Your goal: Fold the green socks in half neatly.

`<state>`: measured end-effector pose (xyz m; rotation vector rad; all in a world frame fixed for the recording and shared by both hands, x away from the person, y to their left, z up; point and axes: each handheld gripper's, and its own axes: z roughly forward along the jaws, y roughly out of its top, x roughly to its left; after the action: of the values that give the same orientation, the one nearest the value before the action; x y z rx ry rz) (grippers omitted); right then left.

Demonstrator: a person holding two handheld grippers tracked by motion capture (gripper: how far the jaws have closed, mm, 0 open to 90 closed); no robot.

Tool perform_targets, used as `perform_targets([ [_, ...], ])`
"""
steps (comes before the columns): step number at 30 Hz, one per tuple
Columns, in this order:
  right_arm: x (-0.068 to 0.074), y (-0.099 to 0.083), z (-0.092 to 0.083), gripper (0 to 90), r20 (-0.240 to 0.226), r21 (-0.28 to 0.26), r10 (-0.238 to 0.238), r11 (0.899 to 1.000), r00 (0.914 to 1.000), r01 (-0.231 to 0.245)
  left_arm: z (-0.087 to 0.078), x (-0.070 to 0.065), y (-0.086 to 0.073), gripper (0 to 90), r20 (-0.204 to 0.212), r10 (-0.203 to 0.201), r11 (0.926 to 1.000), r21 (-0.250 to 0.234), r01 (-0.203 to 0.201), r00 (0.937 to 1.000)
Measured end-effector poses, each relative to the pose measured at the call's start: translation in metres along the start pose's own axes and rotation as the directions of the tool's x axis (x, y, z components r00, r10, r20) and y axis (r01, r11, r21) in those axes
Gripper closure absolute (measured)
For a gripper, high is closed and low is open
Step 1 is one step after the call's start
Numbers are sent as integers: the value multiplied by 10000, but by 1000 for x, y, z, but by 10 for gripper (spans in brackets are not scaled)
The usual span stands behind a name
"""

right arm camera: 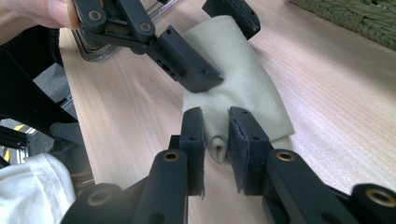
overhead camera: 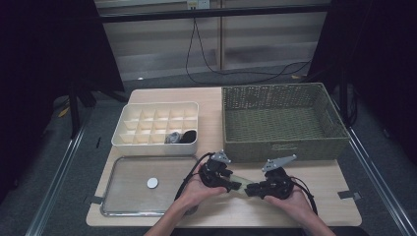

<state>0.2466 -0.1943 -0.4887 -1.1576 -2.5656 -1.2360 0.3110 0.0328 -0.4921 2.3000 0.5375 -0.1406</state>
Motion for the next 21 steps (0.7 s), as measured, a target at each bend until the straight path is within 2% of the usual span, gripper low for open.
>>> perform_targets([
  [1,0,0,0,761,-1,5,-6,10000,10000,6,1,0,0,406,44,-69,10000,-31,69,10000],
  [2,0,0,0,762,-19,26,-28,10000,10000,28,1,1,-1,406,283,-170,9998,-118,174,9995],
  [3,0,0,0,763,-19,38,1,10000,10000,-1,1,2,-1,406,292,-197,9998,-48,199,9994],
  [4,0,0,1,765,-47,9,28,10000,10000,-28,2,3,-2,407,503,-232,9997,-97,237,9985],
  [5,-1,-1,1,767,-43,-24,13,10000,10000,-13,1,3,-2,410,446,-218,9998,11,218,9988],
  [7,-1,-2,2,773,-135,-71,-23,10000,9999,22,2,3,-2,412,512,-235,9997,-88,240,9984],
  [11,-2,-2,2,784,-143,-24,-125,9999,9998,124,4,4,-2,418,771,-290,9996,8,291,9966],
  [12,-1,-2,2,785,-102,0,-158,9999,9998,158,4,4,-2,426,804,-279,9996,18,278,9964],
  [13,-1,-2,2,786,-142,-3,-160,9999,9998,160,5,4,-2,441,1042,-320,9994,-114,334,9940],
  [15,-2,-2,3,789,-167,-1,-170,9999,9997,170,6,5,-3,473,1246,-252,9996,-102,266,9919],
  [16,-3,-2,3,791,-205,-15,-202,9998,9996,202,5,4,-2,494,1166,-328,9995,-2,331,9926],
  [17,-3,-2,3,793,-222,-2,-170,9999,9996,170,6,6,-2,508,1353,-288,9996,32,286,9904],
  [19,-4,-2,4,797,-243,-20,-189,9998,9995,189,8,5,-3,538,1610,-414,9989,-149,444,9861],
  [20,-5,-2,4,798,-234,-6,-197,9998,9995,197,8,5,-3,542,1656,-402,9989,-154,434,9854],
  [21,-5,-1,3,798,-204,30,-208,9998,9996,208,7,5,-3,546,1547,-379,9993,15,382,9872],
])
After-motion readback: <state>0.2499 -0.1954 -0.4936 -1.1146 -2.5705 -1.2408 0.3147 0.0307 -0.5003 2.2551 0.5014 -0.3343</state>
